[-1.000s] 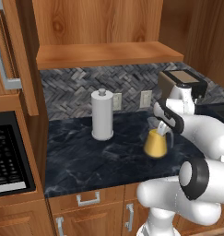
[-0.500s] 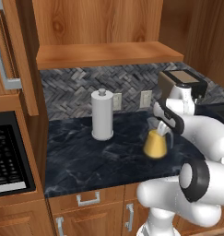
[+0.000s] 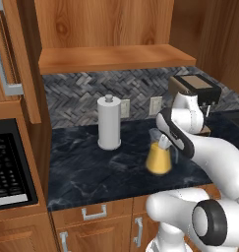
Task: There is a tray on the dining counter. Grab the cup, mug, and pitcher and place them on the tray. The pitcher may be placed next to the tray if it cannot fit the tray.
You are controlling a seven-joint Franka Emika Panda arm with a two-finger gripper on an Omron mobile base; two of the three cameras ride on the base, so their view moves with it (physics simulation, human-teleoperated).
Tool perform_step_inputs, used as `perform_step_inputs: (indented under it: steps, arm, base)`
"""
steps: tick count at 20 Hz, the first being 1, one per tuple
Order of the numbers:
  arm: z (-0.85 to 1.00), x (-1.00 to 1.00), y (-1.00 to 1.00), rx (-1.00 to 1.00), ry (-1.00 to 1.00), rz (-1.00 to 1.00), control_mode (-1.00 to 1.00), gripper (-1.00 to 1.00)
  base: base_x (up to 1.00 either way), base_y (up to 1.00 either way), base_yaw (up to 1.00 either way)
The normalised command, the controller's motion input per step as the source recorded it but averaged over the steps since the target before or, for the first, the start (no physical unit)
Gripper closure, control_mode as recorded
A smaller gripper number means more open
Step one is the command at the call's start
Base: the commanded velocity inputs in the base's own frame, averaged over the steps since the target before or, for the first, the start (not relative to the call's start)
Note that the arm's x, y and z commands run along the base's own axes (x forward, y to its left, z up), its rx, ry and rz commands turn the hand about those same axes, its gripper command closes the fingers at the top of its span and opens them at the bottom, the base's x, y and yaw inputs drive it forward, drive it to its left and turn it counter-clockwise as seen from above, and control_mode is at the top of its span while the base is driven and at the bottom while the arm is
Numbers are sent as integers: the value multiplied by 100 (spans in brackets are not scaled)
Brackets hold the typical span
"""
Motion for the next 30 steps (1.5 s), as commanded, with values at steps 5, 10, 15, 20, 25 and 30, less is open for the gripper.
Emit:
perform_step_inputs:
  steps: [5, 10, 15, 20, 25, 30]
  arm:
    - [55, 0, 3, 0, 0, -14, -100, 100]
    - [51, -6, 0, 0, 0, -12, -100, 100]
    - [34, -11, 15, 0, 4, -4, -100, 100]
    - [34, -2, 14, 0, 1, -3, -100, 100]
    - [16, 0, 22, 0, 0, -4, -100, 100]
    - [0, 0, 13, 0, 0, -3, 100, 100]
  base:
    - [0, 0, 0]
    - [0, 0, 0]
    - [0, 0, 0]
    - [0, 0, 0]
    - [0, 0, 0]
    - [-6, 4, -2]
